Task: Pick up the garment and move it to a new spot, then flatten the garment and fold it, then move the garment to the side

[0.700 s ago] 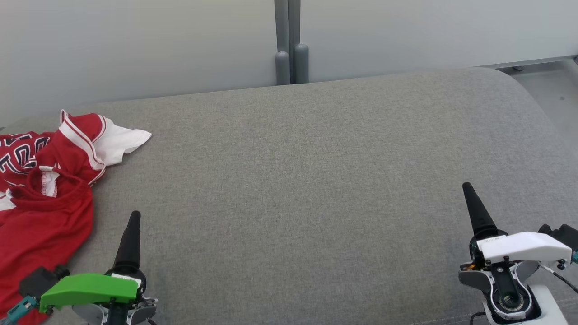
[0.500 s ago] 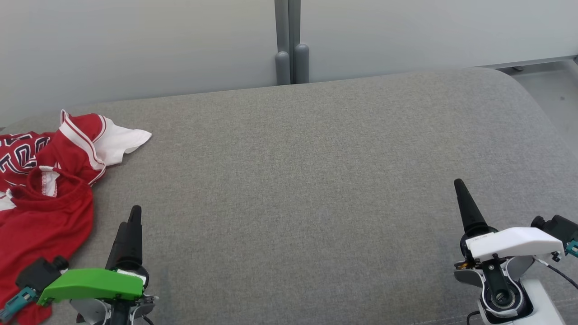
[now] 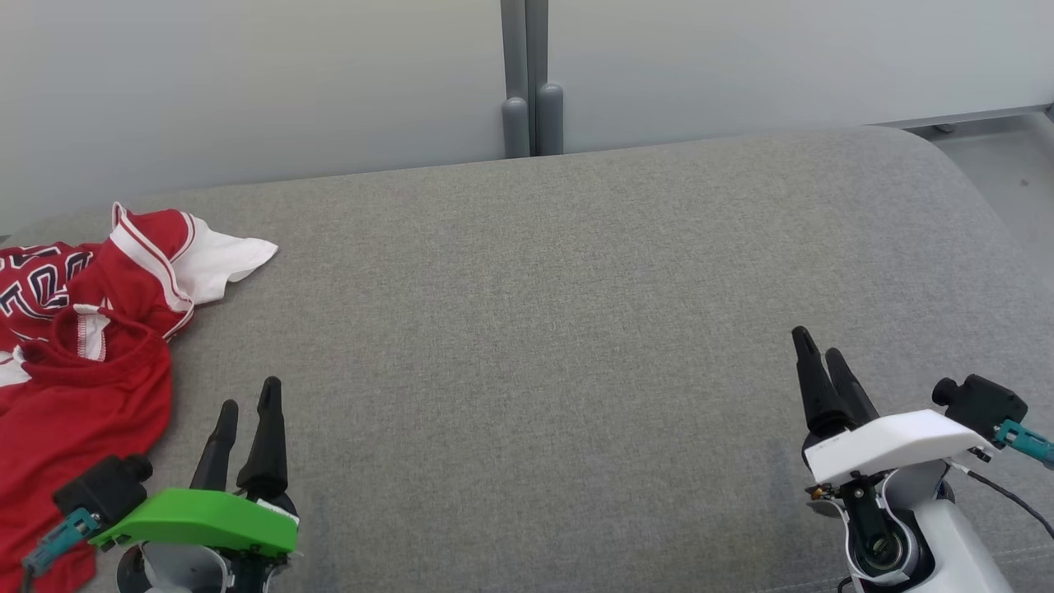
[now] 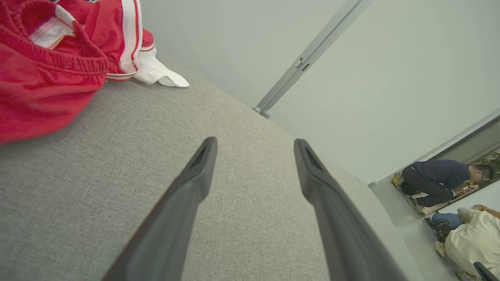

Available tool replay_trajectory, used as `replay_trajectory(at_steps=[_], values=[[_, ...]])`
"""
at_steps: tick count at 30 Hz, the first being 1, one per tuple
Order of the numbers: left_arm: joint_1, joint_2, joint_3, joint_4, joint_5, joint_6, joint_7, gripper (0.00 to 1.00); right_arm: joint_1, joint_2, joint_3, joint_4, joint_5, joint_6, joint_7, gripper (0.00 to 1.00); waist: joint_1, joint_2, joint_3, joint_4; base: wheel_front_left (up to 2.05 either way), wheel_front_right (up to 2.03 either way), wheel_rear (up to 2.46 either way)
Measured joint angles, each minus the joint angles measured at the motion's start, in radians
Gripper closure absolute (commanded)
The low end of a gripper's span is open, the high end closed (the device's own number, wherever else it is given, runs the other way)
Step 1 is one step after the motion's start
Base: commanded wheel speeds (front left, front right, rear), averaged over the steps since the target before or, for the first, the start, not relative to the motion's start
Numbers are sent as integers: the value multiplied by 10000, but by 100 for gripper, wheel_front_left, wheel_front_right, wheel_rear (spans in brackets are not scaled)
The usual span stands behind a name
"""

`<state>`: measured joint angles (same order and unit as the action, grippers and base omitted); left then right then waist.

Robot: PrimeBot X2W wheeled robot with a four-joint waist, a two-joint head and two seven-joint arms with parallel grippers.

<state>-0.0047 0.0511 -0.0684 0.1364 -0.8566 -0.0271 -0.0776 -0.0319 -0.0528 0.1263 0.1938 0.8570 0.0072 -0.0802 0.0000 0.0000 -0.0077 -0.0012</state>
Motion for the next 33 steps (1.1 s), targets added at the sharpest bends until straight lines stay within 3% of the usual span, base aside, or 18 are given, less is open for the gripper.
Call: replay_trajectory(at_steps=[33], values=[[714,2,-453,-825,4529,646,-1137,0,9,-102,1427,-474,-4849,-702,-1118,0,0,0,-141,-49,0,0,0]])
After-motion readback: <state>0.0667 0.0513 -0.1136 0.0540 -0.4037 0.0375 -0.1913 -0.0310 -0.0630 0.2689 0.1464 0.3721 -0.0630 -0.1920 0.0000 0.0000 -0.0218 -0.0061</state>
